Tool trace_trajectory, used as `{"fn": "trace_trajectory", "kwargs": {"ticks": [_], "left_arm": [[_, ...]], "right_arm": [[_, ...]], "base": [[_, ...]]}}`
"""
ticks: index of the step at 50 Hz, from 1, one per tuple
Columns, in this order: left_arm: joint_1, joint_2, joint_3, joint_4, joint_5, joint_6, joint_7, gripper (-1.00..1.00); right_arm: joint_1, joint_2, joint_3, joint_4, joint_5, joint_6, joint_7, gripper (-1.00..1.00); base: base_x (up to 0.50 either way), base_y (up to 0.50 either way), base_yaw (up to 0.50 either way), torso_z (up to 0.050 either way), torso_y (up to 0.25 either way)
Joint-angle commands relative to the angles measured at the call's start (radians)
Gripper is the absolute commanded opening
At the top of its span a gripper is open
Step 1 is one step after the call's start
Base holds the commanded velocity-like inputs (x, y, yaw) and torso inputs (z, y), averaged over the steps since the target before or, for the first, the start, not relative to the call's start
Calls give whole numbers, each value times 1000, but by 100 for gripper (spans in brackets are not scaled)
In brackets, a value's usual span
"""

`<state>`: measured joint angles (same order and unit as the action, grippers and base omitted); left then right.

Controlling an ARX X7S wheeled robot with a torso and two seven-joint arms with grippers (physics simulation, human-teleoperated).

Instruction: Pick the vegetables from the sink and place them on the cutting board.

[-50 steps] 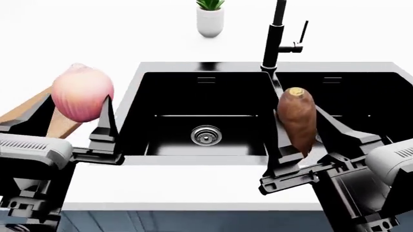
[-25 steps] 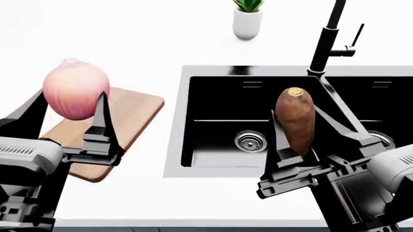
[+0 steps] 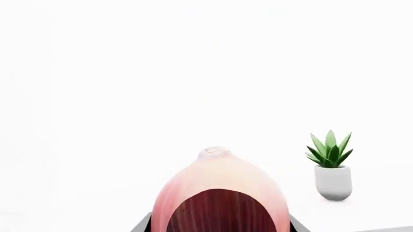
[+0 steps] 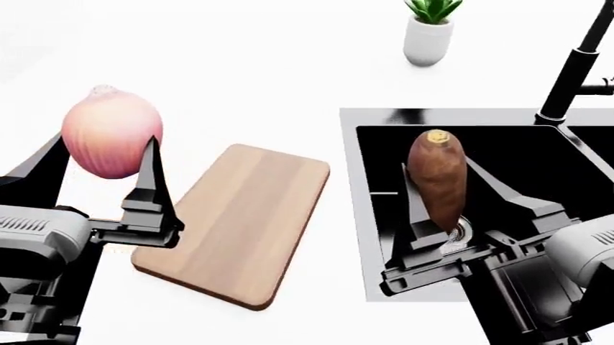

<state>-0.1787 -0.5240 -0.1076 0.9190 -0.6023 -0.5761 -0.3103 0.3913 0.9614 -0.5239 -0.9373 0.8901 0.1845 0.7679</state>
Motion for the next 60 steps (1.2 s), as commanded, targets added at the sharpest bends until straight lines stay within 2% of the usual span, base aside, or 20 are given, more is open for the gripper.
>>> {"fn": "trace_trajectory", "kwargs": {"ticks": [1,8,12,17,24,38,60], "left_arm": [[-4,-2,11,3,-19,5,-14,-100],[-39,-12,119,5,4,-49,-6,-100],[-139,-6,205,-27,-41,-154,3,-100],[-294,40,310,-126,-80,-290,5,-100],[-395,110,337,-268,-111,-333,17,-100],[-405,133,357,-474,-61,-301,31,-100],[-380,127,389,-552,-27,-265,46,-100]], "right_arm": [[6,-2,2,1,-15,8,-2,-100],[21,-4,-3,3,14,21,-3,-100],[48,-13,-15,0,35,52,6,-100],[66,-24,-29,6,46,72,0,-100],[59,-17,-25,5,58,60,-2,-100],[53,-27,-29,34,70,40,-27,-100],[57,-30,-32,45,79,38,-30,-100]], "base": [[147,500,0,0,0],[101,357,0,0,1],[0,0,0,0,0],[0,0,0,0,0],[0,0,0,0,0],[0,0,0,0,0],[0,0,0,0,0]]}}
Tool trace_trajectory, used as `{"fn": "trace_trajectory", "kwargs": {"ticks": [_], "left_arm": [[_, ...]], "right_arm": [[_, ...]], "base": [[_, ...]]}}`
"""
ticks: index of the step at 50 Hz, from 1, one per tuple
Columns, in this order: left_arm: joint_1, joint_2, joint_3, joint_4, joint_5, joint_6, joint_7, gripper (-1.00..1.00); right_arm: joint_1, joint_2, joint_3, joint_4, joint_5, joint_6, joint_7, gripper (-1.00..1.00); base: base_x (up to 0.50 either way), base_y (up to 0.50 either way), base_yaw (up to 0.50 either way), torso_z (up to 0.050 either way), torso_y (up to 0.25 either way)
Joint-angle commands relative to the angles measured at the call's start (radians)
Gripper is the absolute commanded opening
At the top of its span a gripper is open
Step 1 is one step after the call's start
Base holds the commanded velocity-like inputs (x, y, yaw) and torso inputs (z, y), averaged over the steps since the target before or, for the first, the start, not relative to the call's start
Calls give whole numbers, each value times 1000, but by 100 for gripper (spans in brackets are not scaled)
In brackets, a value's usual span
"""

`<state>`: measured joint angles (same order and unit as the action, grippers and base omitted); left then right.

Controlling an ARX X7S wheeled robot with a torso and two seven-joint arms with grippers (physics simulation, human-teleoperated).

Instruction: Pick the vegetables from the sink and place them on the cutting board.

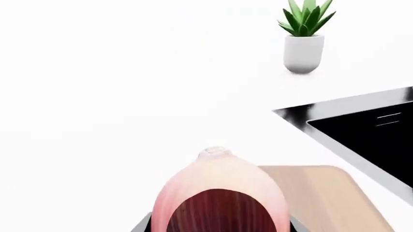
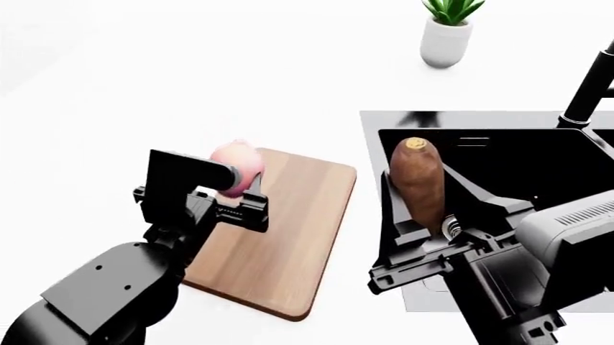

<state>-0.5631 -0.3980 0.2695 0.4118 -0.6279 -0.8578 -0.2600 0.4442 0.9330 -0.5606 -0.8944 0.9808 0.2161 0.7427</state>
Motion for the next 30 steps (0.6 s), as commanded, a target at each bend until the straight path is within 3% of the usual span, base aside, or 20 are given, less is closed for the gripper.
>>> {"fn": "trace_trajectory", "kwargs": {"ticks": [1,30], "left_arm": [[4,1,13,-46,-1,15,-4,-100],[4,-2,34,-106,2,21,11,-100]], "right_arm": [[3,-1,5,3,-11,4,-5,-100],[-7,3,7,12,-9,-14,-17,-100]], "base": [[0,0,0,0,0],[0,0,0,1,0]]}}
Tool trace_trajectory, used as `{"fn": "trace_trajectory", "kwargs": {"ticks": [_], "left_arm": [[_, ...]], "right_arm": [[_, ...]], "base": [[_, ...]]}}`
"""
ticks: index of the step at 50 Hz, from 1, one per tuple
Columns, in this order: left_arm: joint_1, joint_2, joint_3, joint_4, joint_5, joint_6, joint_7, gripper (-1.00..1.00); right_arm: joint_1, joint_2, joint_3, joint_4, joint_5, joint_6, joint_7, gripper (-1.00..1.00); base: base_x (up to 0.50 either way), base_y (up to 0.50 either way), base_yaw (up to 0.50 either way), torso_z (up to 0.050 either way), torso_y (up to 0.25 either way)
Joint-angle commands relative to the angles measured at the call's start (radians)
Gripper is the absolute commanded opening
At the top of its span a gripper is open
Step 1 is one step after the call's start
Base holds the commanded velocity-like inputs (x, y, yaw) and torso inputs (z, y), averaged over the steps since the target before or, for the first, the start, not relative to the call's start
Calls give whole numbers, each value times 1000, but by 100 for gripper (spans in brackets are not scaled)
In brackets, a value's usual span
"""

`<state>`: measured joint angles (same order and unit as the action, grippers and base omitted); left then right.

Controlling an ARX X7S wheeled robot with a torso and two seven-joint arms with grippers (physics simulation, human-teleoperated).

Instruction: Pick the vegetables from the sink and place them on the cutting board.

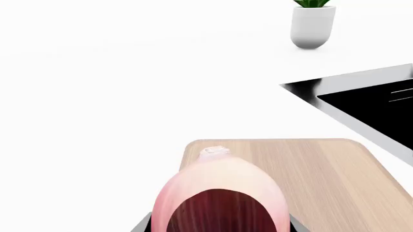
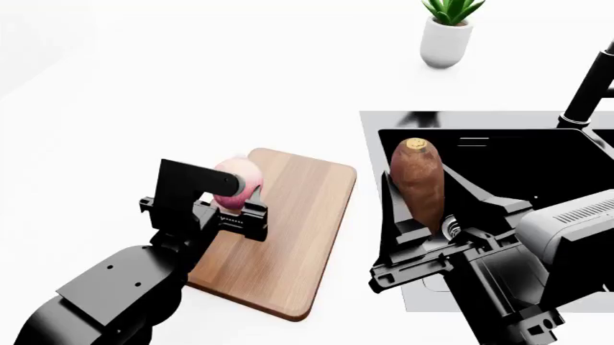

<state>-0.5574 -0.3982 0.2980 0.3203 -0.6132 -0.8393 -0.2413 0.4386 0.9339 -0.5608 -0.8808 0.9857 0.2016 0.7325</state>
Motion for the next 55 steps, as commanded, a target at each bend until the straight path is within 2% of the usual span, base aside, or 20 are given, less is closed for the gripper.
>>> {"fn": "trace_trajectory", "kwargs": {"ticks": [1,2,3,24,32,48,55], "left_arm": [[-2,-2,5,-14,-14,2,-8,-100],[-3,-2,3,-13,-14,3,-9,-100],[-3,-3,1,-10,-15,4,-11,100],[-1,-11,-1,8,-11,21,-20,100],[7,-24,-15,71,-30,5,-38,100],[39,-74,-204,394,-178,-50,-157,100],[129,-79,-295,471,-165,83,-131,100]], "right_arm": [[-1,2,7,-3,-14,2,-6,-100],[0,3,7,-4,-13,2,-5,-100],[0,3,7,-4,-13,2,-4,-100],[1,2,1,1,-17,4,-11,-100],[-2,6,3,-1,-16,-1,-10,-100],[19,-5,-3,4,27,20,8,-100],[100,-51,-33,67,159,90,5,-100]], "base": [[0,0,0,0,0],[0,0,0,0,0],[0,0,0,0,0],[0,0,0,0,0],[0,0,0,0,0],[0,0,0,0,0],[0,0,0,0,0]]}}
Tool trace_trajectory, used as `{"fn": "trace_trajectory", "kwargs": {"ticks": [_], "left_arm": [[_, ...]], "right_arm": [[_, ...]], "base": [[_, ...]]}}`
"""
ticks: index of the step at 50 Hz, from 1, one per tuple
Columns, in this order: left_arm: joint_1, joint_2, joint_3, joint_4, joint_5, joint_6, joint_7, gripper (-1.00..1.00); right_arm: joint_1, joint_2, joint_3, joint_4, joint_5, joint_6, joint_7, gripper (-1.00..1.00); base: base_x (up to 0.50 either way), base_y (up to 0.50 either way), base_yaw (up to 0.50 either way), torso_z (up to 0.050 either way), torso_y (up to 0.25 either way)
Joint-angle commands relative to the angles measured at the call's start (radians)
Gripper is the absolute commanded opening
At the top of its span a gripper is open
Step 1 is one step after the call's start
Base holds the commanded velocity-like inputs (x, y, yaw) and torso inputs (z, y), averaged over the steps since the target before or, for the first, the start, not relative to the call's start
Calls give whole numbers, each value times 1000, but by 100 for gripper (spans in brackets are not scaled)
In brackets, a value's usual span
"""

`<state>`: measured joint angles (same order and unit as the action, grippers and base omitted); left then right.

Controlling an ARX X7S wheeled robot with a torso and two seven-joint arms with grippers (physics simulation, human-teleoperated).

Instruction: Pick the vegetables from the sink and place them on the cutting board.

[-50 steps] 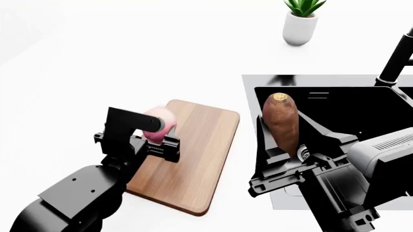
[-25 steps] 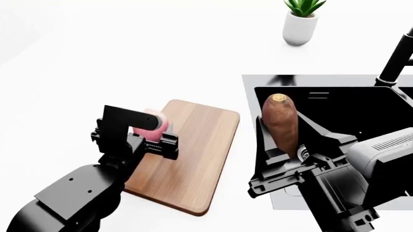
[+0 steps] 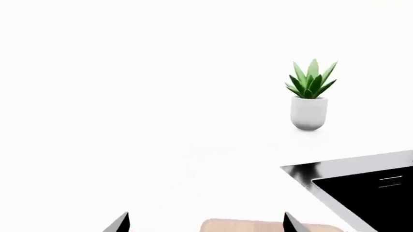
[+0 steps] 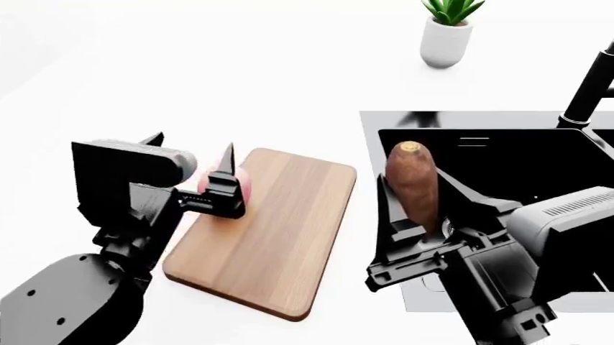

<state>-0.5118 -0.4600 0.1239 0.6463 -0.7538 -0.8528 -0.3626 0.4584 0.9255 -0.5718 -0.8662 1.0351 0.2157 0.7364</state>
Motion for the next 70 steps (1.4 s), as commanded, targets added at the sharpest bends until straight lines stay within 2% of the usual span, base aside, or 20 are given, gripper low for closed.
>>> {"fn": "trace_trajectory", "kwargs": {"ticks": [1,6,11,19,30,40,54,65,66,70], "left_arm": [[99,-18,-132,156,-22,118,0,100],[126,-22,-194,175,-79,148,12,100],[135,-28,-210,187,-98,158,19,100],[141,-33,-222,194,-111,166,21,100],[150,-38,-223,190,-107,178,26,100],[150,-45,-228,197,-115,178,17,100],[149,-49,-228,192,-116,184,15,100],[150,-54,-222,194,-118,187,14,100],[150,-54,-222,194,-119,187,14,100],[149,-55,-218,193,-116,189,16,100]], "right_arm": [[107,-54,-32,64,136,101,2,-100],[261,-115,-65,145,331,227,66,-100],[409,-180,-87,240,480,315,105,-100],[533,-287,-130,453,567,384,104,-100],[618,-428,-204,777,513,422,-1,-100],[646,-506,-256,969,461,431,-82,-100],[666,-581,-308,1128,410,434,-161,-100],[671,-581,-330,1110,381,434,-160,-100],[673,-576,-331,1096,376,433,-156,100],[678,-560,-327,1054,367,427,-137,100]], "base": [[0,0,0,0,0],[0,0,0,0,0],[0,0,0,0,0],[0,0,0,0,0],[0,0,0,0,0],[0,0,0,0,1],[0,0,0,0,0],[0,0,0,0,0],[0,0,0,0,0],[0,0,0,0,0]]}}
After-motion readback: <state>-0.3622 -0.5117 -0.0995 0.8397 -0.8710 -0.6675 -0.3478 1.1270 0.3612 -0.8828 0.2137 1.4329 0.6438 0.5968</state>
